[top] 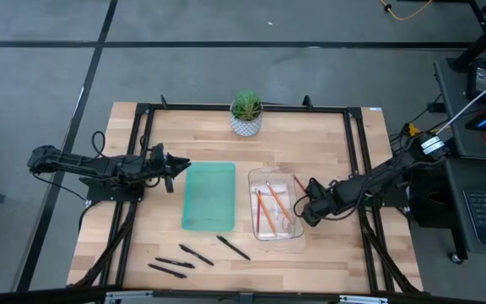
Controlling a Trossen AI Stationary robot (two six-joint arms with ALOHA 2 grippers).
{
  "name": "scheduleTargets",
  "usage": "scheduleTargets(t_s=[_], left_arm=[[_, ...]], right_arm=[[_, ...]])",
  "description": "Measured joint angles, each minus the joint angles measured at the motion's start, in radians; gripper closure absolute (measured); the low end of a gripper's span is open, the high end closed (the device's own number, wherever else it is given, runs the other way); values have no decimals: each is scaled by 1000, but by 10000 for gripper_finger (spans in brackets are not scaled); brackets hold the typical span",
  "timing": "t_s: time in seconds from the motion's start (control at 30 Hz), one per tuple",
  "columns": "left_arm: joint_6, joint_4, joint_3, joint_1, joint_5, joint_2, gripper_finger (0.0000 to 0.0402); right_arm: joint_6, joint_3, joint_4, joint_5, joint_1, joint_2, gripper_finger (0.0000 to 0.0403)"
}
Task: Sort pens & pencils
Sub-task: Put the red pencil into the transparent bin
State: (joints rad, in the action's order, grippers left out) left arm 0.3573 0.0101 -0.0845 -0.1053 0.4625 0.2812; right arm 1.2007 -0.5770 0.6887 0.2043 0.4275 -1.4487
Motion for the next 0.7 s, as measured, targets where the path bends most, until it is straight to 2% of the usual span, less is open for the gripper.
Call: scheduleTargets(t_s=[0.17,0.2,0.4,0.7], left_arm=[[8,0,0,0,0,0,333],[8,0,0,0,0,0,333],[8,0,0,0,0,0,333],[8,-2,0,0,0,0,333]], right_arm=[[0,0,14,-14,-16,0,378],[0,-1,15,-16,-18,1,386],[73,0,23,-23,-14,16,387],[171,17,179,27,-5,193,392]])
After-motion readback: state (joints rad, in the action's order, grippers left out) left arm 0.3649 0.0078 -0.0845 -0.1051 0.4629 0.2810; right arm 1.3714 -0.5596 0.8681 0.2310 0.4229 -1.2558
